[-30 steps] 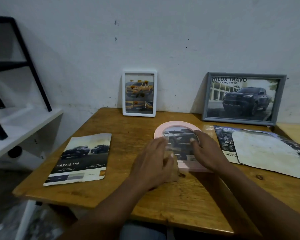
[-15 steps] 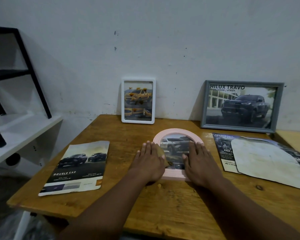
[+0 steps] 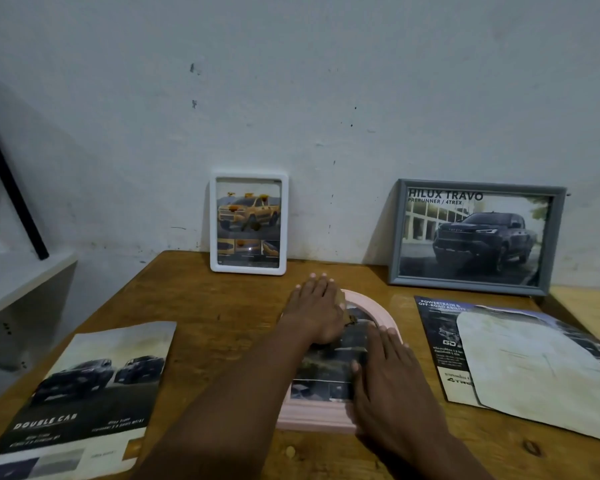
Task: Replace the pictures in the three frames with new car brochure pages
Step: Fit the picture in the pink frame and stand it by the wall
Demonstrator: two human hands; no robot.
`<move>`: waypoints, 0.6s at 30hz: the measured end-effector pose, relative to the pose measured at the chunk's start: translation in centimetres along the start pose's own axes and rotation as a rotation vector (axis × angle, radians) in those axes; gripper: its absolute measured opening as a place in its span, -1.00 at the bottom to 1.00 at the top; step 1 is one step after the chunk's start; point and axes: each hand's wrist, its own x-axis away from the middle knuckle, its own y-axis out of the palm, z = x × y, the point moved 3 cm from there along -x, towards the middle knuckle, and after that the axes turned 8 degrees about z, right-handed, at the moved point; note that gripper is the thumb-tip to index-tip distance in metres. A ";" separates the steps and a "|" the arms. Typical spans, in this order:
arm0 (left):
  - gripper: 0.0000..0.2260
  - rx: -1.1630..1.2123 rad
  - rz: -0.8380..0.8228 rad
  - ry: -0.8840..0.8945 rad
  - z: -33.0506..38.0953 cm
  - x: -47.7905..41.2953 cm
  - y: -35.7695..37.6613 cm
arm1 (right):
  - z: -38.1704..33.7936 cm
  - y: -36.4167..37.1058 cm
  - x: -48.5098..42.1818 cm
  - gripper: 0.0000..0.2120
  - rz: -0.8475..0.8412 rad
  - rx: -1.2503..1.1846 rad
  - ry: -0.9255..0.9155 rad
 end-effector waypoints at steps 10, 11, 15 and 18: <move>-0.47 0.319 -0.039 0.060 1.3 0.1 -1.8 | 0.0 -2.3 0.1 -0.69 0.210 -0.252 0.011; -0.47 0.383 0.011 0.032 1.0 0.8 -2.2 | 0.3 -2.5 -0.2 -0.68 0.208 -0.277 0.041; -0.43 0.374 0.109 -0.048 -0.8 3.8 -2.6 | 0.8 -2.7 -2.9 -0.48 0.187 -0.176 0.040; -0.41 0.289 0.097 -0.081 -1.7 6.7 -1.9 | -1.2 -2.9 -5.7 -0.37 0.182 -0.041 -0.119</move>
